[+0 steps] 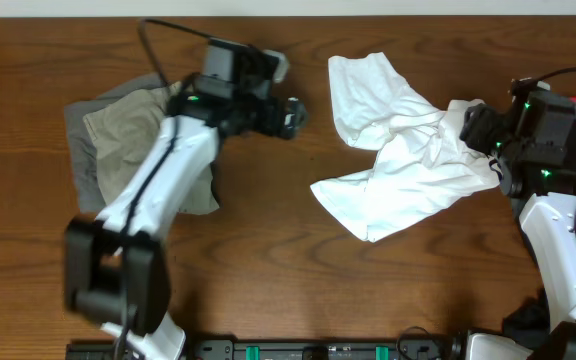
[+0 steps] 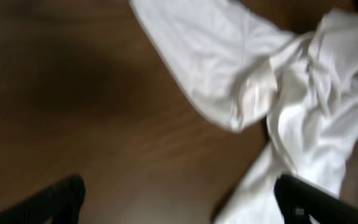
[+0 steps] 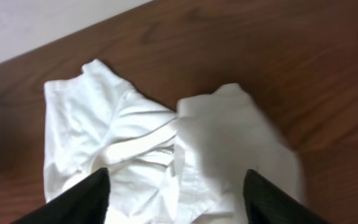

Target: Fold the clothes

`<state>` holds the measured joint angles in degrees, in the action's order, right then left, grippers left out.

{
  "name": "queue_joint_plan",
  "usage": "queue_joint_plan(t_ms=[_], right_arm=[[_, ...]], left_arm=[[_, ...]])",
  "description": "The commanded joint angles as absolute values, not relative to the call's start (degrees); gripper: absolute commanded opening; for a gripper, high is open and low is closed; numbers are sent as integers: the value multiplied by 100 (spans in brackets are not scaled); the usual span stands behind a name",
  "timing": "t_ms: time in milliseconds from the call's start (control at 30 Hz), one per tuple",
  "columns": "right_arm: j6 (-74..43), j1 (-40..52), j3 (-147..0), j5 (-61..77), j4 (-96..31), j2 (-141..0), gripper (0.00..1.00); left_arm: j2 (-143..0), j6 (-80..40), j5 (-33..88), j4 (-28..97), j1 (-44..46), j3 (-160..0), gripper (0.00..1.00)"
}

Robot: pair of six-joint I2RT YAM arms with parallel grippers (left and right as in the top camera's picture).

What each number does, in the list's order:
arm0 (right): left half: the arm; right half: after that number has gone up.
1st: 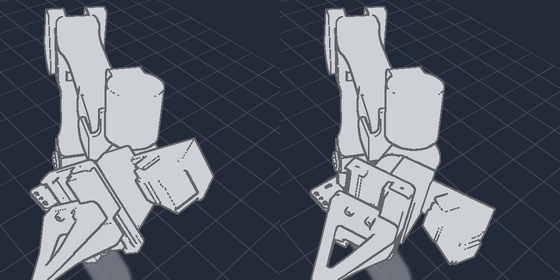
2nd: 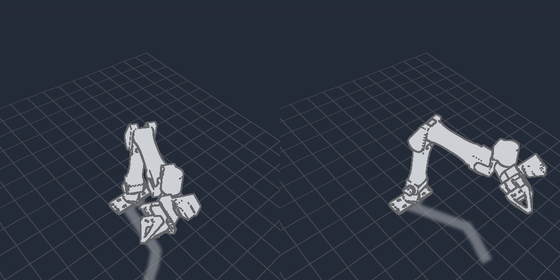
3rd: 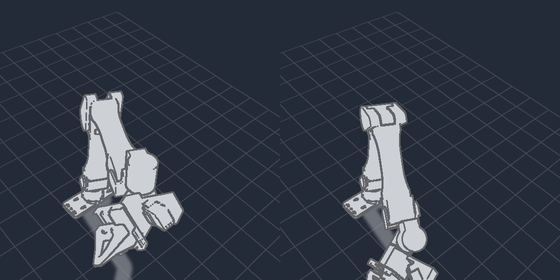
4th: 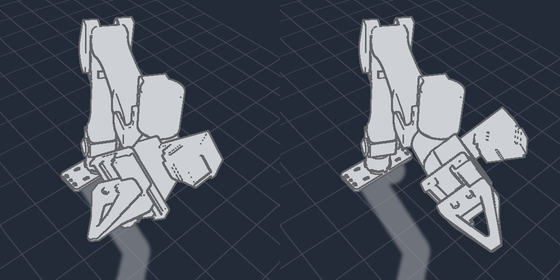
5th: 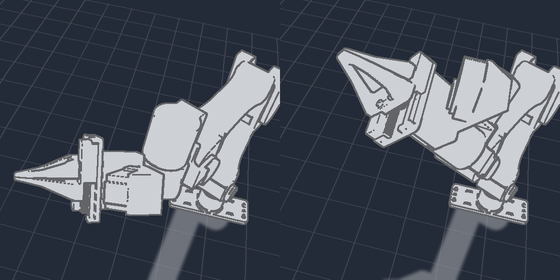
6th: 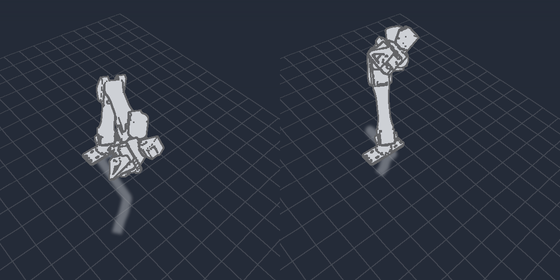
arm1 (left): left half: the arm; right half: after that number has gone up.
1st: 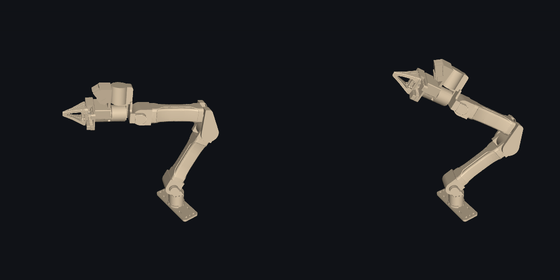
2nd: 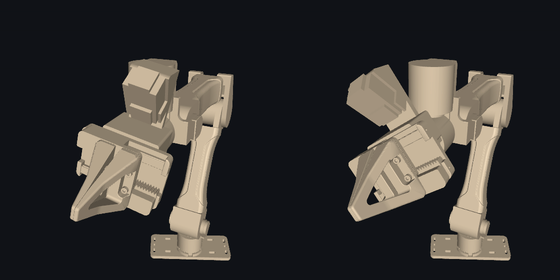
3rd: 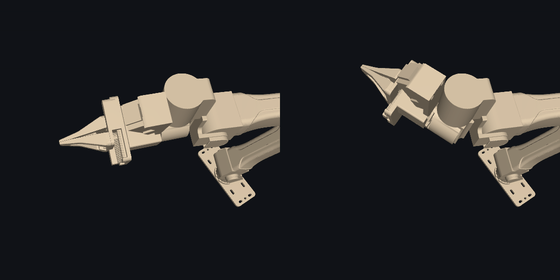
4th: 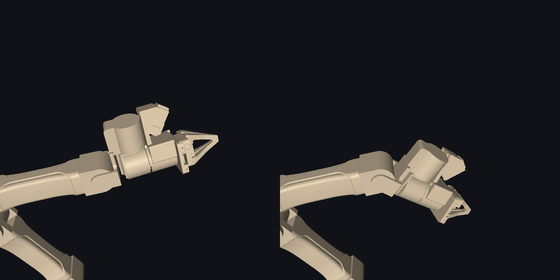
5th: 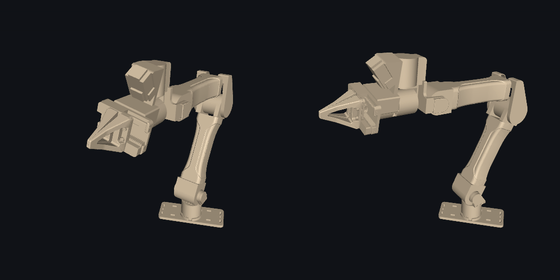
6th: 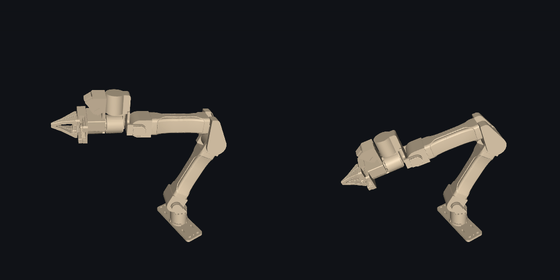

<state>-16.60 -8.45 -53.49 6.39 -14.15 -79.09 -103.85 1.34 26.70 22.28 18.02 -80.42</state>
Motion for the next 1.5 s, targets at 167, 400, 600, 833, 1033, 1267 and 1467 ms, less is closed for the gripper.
queue_joint_plan(t_ms=[167,400,600,833,1033,1267,1467], right_arm=[[-1688,-823,-5356,993,-1968,-7870,76],[-1691,-816,-5356,1103,-2169,-7870,76],[-1691,-819,-5356,1103,-2231,-7870,76],[-1820,-819,-5356,1153,-2279,-7870,75],[-1929,-819,-5356,1247,-2276,-7870,75],[-1927,-819,-5356,1247,-2333,-7870,75],[-1927,-819,-5356,1247,-2344,-7870,76]], left_arm=[[-11754,-854,2956,803,2453,-8086,97],[-12414,-1319,2510,320,2829,-8086,80],[-12634,-1763,2283,-311,2993,-8086,68],[-12801,-1885,1916,-541,3175,-8086,38],[-12840,-2029,1809,-436,3212,-8086,27],[-12451,-1813,1669,-156,3103,-8099,6],[-11207,-1192,322,867,2847,-8204,6]])
